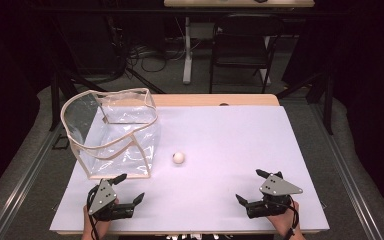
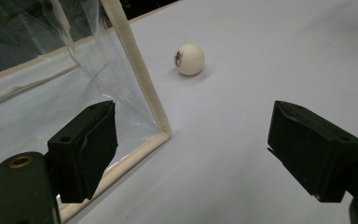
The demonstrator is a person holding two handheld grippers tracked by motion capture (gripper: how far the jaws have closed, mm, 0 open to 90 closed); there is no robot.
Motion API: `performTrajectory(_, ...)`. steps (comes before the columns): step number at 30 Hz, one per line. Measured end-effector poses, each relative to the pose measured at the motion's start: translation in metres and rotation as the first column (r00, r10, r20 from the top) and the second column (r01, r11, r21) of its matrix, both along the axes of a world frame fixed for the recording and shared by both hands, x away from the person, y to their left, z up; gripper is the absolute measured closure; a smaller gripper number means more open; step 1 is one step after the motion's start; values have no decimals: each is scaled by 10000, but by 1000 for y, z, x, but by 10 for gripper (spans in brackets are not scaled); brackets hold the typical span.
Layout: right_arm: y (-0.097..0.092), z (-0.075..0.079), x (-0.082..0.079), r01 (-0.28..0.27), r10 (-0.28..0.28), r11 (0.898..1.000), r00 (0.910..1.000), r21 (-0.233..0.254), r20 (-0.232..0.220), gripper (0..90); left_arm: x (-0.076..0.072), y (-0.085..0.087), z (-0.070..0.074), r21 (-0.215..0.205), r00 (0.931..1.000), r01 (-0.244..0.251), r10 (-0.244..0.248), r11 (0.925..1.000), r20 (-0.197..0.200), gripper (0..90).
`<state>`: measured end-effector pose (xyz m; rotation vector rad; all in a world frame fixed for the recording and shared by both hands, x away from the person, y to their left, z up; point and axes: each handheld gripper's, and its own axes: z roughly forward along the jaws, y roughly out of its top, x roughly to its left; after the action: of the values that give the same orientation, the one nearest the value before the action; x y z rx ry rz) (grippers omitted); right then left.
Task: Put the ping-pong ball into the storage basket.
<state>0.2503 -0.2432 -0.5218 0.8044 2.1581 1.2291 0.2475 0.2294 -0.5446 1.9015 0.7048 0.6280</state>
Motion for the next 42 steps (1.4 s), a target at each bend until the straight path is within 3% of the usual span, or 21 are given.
performTrajectory(23,8,2,8,-245,238,9995,9992,-208,-313,0,4,-5,-2,126,9999,-13,15,9999,-142,161)
performTrajectory(42,33,12,27,-577,529,9963,9959,-635,-738,0,3,-3,-2,141,10000,-41,42,9999,-89,161)
